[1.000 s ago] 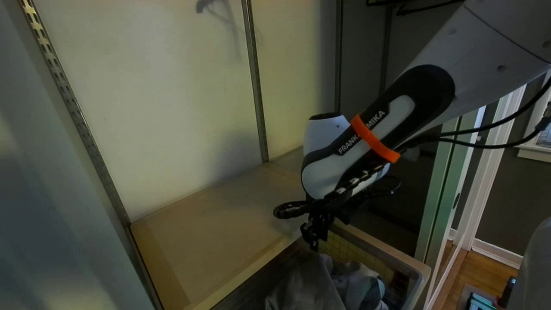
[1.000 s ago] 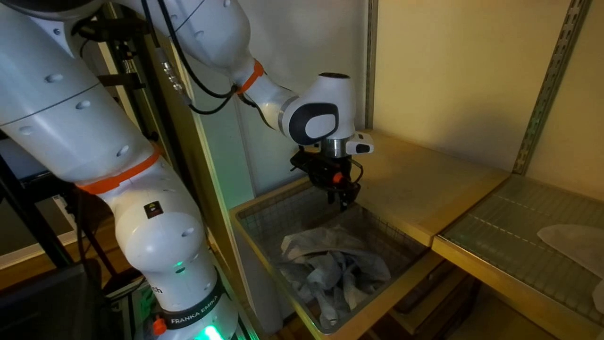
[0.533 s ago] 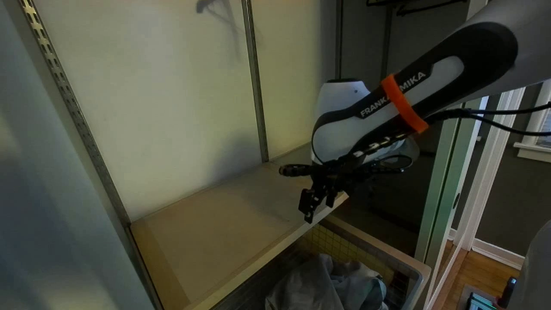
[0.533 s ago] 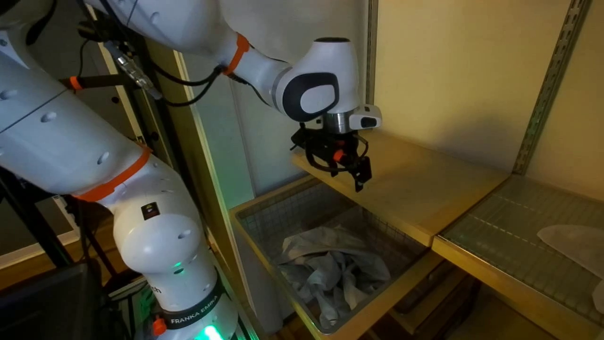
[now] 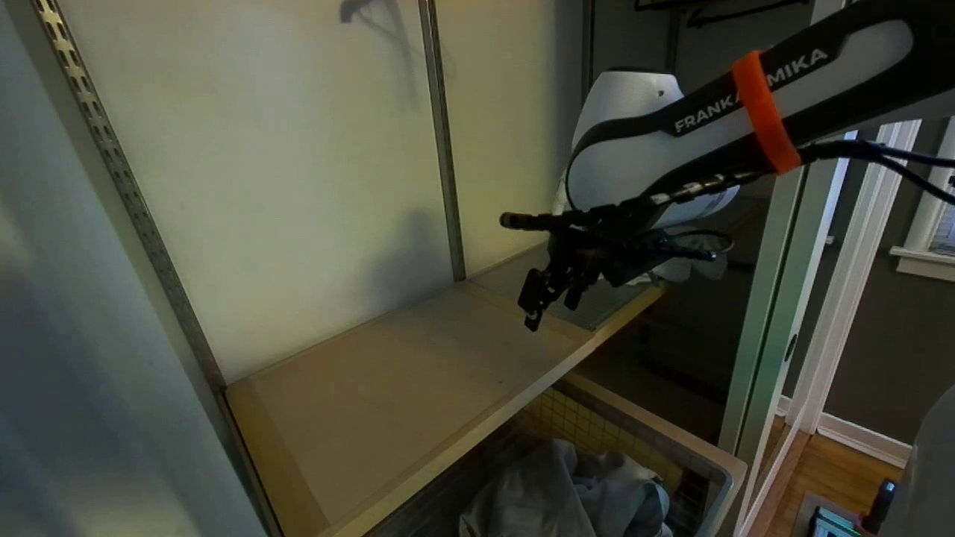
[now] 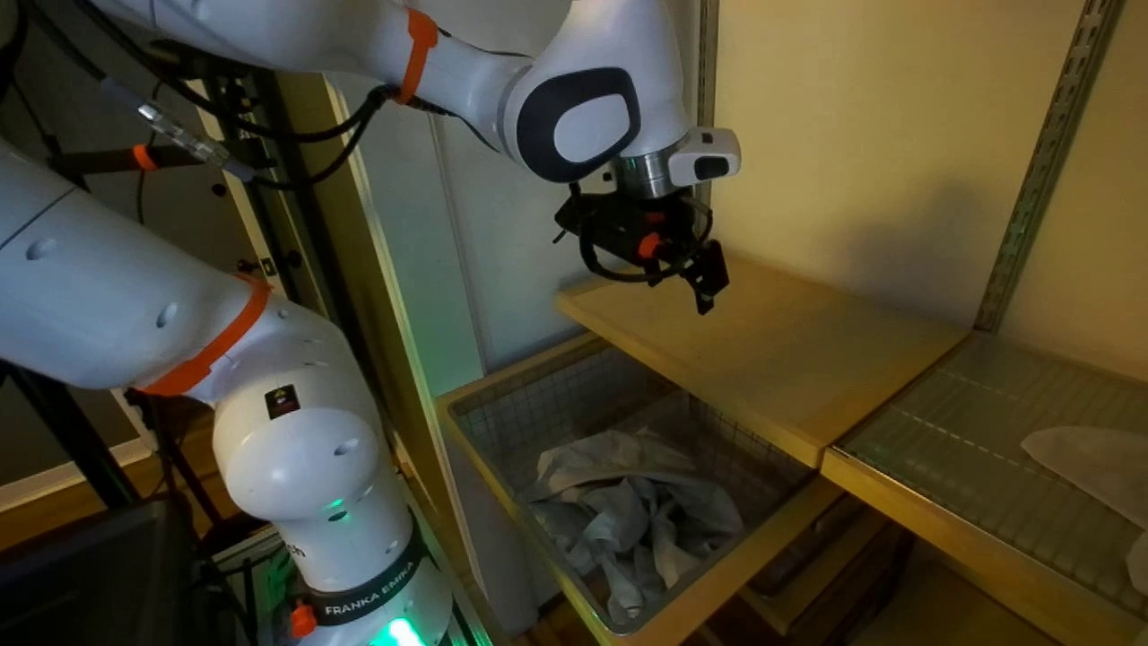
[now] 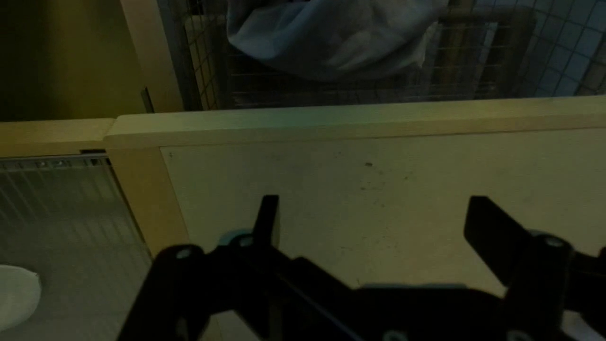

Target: Remove the grey cloth from the table on the left and put it on the pulled out tray on the left

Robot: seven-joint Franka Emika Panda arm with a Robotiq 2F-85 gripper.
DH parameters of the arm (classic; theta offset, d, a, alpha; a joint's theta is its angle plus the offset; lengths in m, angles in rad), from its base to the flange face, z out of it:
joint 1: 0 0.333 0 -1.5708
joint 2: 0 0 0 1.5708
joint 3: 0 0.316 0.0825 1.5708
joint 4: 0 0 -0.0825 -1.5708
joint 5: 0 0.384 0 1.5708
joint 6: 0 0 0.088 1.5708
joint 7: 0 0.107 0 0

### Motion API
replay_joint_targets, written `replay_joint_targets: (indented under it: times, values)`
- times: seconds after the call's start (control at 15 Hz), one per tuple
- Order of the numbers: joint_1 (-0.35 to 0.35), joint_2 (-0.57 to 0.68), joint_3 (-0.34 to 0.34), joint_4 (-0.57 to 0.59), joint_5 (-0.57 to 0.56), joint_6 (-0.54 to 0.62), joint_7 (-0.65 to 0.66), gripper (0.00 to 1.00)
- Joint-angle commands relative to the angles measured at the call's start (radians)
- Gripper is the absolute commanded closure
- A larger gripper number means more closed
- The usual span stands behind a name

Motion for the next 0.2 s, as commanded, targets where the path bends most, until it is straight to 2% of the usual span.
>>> replay_joint_targets:
  times: [0.0,0.13]
  values:
    - [0.002,-0.002,-0.002,0.001,-0.002,-0.002,0.001,0.00]
    - [0.002,0.004,-0.002,0.001,-0.002,-0.002,0.001,0.00]
